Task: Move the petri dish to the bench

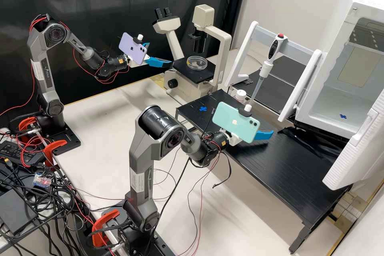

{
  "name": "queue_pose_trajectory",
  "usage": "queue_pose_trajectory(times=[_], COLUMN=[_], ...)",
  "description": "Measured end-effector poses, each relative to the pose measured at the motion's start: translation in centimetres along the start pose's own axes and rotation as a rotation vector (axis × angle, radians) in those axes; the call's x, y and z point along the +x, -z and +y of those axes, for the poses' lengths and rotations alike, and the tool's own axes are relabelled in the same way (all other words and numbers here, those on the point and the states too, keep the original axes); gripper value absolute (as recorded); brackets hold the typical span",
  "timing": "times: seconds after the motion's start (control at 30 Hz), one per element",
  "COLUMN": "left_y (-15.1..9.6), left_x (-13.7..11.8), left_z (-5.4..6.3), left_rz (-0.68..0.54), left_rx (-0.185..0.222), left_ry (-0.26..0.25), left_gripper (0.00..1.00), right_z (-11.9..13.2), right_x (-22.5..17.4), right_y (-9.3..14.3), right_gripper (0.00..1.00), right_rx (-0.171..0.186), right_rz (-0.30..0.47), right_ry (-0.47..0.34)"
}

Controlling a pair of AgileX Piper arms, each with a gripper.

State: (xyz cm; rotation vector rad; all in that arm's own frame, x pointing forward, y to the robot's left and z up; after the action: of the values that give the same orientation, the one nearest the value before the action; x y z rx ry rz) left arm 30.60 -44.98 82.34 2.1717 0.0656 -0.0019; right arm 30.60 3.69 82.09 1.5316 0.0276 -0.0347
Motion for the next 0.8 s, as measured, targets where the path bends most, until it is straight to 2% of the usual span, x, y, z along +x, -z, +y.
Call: queue_pose_trajectory(times=[0.4, 0.5, 0.6, 0.7, 0.8], left_y=[0.0, 0.0, 0.0, 0.0, 0.0], left_x=[0.0, 0.0, 0.0, 0.0, 0.0], left_z=[0.0, 0.0, 0.0, 0.0, 0.0], left_rz=[0.000, 0.000, 0.000, 0.000, 0.000], left_rx=[0.000, 0.000, 0.000, 0.000, 0.000], left_ry=[0.000, 0.000, 0.000, 0.000, 0.000], left_gripper=[1.00, 1.00, 1.00, 1.00, 1.00], right_z=[0.0, 0.1, 0.0, -0.8, -1.4], right_x=[-0.3, -1.0, -1.6, -2.4, -3.1], right_y=[0.1, 0.8, 2.0, 3.9, 5.6], right_gripper=[1.00, 1.00, 1.00, 1.00, 1.00], right_rx=[0.000, -0.002, -0.003, -0.001, -0.019], right_rz=[0.002, 0.028, 0.072, 0.150, 0.233], right_ry=[0.001, -0.002, -0.001, 0.017, 0.031])
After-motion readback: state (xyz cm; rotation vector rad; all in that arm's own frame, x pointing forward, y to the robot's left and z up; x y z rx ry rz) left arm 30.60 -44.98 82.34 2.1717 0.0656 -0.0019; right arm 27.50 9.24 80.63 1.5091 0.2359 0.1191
